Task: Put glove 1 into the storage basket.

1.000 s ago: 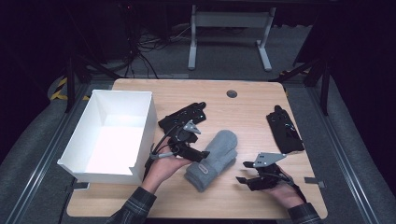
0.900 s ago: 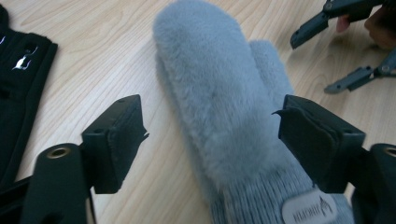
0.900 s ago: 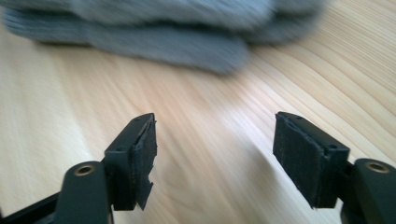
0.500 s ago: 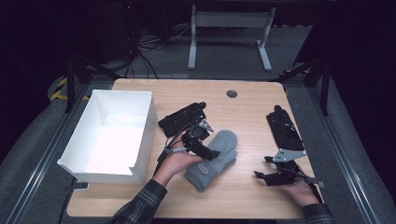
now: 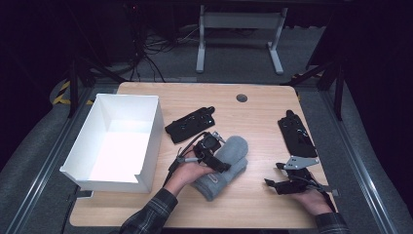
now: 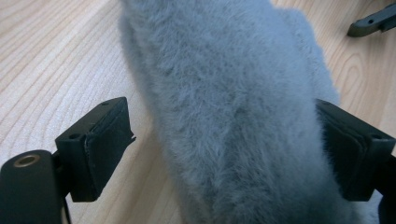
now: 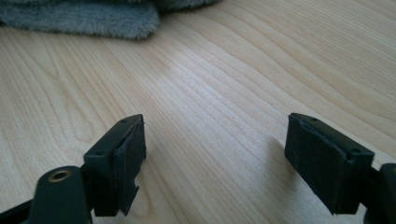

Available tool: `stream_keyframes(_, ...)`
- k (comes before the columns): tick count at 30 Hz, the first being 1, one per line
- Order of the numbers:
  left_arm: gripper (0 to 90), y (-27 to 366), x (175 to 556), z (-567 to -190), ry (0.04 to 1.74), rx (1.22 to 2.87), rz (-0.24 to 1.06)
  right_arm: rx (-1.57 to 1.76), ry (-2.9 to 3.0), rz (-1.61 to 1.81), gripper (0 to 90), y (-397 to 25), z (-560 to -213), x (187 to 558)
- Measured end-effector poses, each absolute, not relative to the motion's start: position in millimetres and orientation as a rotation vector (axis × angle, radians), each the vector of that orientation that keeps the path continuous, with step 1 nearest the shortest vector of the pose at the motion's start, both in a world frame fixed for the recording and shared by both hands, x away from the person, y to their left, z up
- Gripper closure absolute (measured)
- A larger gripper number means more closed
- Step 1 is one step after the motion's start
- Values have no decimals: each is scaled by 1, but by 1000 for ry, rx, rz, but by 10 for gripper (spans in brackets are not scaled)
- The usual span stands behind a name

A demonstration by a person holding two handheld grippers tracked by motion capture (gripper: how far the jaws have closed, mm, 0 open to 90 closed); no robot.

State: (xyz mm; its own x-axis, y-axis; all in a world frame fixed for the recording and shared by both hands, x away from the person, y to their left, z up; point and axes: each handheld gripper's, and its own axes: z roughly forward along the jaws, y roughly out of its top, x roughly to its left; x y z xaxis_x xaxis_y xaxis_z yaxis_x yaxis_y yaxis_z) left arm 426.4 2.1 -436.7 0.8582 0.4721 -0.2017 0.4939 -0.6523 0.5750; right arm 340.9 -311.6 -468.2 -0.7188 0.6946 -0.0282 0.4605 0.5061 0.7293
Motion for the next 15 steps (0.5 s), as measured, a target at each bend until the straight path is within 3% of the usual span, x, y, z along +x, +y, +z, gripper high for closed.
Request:
stream_keyframes(8, 156, 0, 429, -447, 683, 2402, -109, 960, 2433, 1046, 209, -312, -469, 341)
stream_keyframes(15, 341, 0, 430, -449, 652, 2391, -226, 959, 2431, 1049, 209, -312, -469, 341)
